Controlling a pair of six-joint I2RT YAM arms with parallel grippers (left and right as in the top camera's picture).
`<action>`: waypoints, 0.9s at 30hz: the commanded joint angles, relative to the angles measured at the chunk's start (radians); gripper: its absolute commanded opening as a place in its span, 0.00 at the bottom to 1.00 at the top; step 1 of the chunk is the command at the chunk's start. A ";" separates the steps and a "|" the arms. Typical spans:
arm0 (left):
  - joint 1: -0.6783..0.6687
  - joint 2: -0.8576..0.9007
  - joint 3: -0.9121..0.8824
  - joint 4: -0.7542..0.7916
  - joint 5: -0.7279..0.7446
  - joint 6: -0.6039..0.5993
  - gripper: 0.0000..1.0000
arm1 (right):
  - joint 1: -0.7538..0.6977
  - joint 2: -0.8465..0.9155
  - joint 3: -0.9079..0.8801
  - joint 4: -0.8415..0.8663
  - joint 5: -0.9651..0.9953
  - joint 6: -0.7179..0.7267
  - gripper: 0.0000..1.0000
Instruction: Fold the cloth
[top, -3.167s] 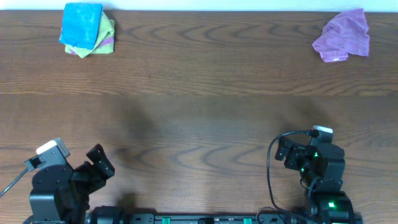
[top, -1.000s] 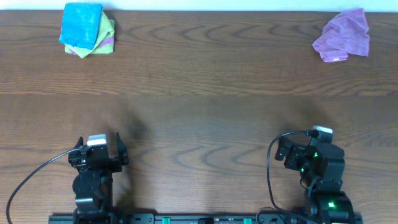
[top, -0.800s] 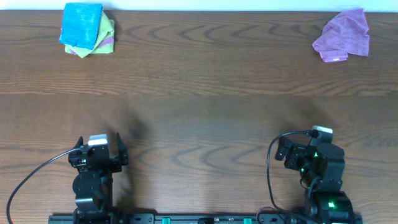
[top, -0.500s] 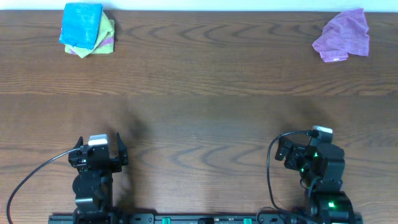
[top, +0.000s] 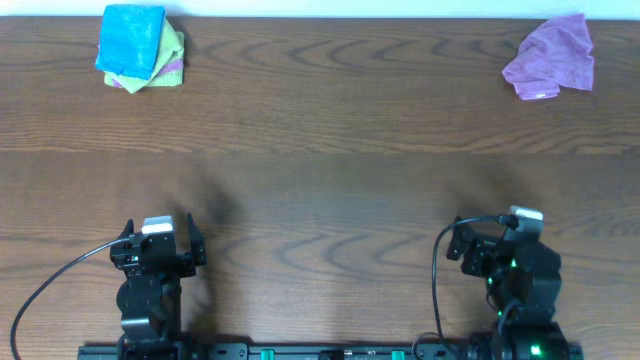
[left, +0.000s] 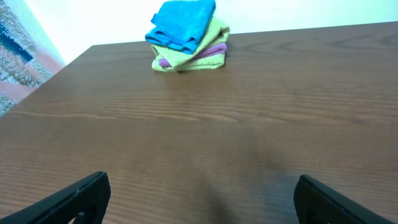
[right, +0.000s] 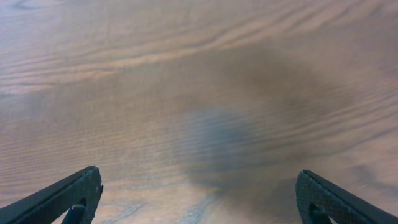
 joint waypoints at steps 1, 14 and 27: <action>-0.003 -0.007 -0.019 -0.019 0.022 0.014 0.95 | 0.021 -0.097 -0.008 -0.021 0.058 -0.098 0.99; -0.003 -0.007 -0.019 -0.019 0.022 0.014 0.95 | 0.046 -0.327 -0.140 -0.021 0.044 -0.209 0.99; -0.003 -0.007 -0.019 -0.019 0.022 0.014 0.96 | 0.048 -0.356 -0.140 -0.022 0.029 -0.209 0.99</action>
